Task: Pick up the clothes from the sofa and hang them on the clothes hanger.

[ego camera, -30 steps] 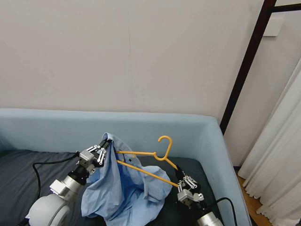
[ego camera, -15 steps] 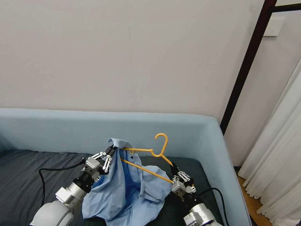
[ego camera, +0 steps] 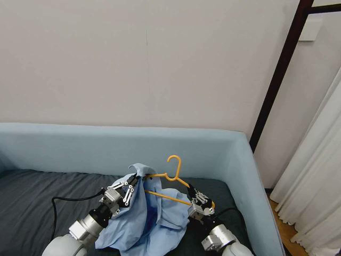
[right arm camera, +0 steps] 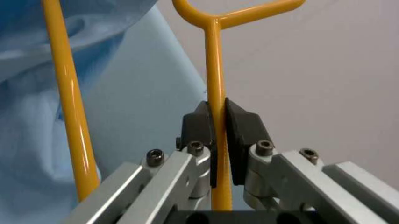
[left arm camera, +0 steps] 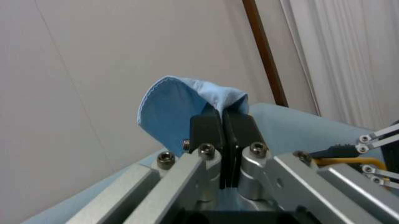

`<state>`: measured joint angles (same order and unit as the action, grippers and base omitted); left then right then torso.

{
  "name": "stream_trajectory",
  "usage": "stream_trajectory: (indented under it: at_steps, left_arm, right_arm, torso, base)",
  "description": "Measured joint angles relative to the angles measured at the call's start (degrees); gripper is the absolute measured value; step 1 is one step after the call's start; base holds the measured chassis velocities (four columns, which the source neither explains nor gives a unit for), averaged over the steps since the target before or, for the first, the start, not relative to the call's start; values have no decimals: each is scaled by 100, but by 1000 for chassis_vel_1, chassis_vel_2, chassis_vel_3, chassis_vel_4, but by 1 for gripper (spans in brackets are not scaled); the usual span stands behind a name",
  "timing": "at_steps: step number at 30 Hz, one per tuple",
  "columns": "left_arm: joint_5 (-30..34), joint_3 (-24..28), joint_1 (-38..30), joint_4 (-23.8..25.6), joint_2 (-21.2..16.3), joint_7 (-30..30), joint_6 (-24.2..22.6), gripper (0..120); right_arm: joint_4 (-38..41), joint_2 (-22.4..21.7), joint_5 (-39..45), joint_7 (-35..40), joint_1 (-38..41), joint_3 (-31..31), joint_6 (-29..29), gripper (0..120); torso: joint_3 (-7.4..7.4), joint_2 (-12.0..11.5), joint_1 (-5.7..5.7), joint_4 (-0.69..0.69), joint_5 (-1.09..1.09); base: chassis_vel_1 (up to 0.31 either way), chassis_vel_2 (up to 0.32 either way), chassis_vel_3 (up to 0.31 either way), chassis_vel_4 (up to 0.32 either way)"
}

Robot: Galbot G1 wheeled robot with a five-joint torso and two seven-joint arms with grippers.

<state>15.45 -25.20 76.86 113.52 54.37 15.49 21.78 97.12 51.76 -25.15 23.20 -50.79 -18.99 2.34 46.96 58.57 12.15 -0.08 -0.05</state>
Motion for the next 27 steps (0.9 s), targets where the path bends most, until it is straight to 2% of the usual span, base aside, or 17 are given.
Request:
stream_trajectory:
  at_steps: [3, 4, 8, 16, 19, 21, 27]
  left_arm:
    - [-27, 10, 25, -25, 13, 61, 51, 0]
    - [-27, 10, 25, -25, 13, 61, 51, 0]
    - [-68, 15, 24, -44, 36, 121, 101, 0]
    - [-64, -77, -4, -45, -27, 129, 129, 0]
    - [-79, -94, -34, -75, -39, 129, 134, 0]
    - [-140, -86, -31, -120, 6, 141, 165, 0]
    - [-221, -65, 50, -125, 81, 225, 214, 0]
  right_arm:
    - [-291, 134, -82, -167, 182, 65, 706, 5]
    - [-291, 134, -82, -167, 182, 65, 706, 5]
    - [-682, 341, -83, -266, 395, 194, 1400, 5]
    - [-944, 384, -126, -348, 422, 419, 1805, 5]
    - [-982, 397, -72, -509, 403, 526, 2180, 5]
    - [-918, 448, 262, -532, 411, 479, 2343, 5]
    - [-773, 510, 736, -487, 444, 383, 2345, 5]
  torso:
    - [0, 0, 0, 1, 0]
    - [0, 0, 0, 1, 0]
    - [0, 0, 0, 1, 0]
    - [0, 0, 0, 0, 0]
    - [0, 0, 0, -1, 0]
    - [0, 0, 0, 0, 0]
    - [-1, 0, 0, 1, 0]
  base:
    - [0, 0, 0, 0]
    - [0, 0, 0, 0]
    - [0, 0, 0, 0]
    - [0, 0, 0, 0]
    - [0, 0, 0, 0]
    - [0, 0, 0, 0]
    - [0, 0, 0, 0]
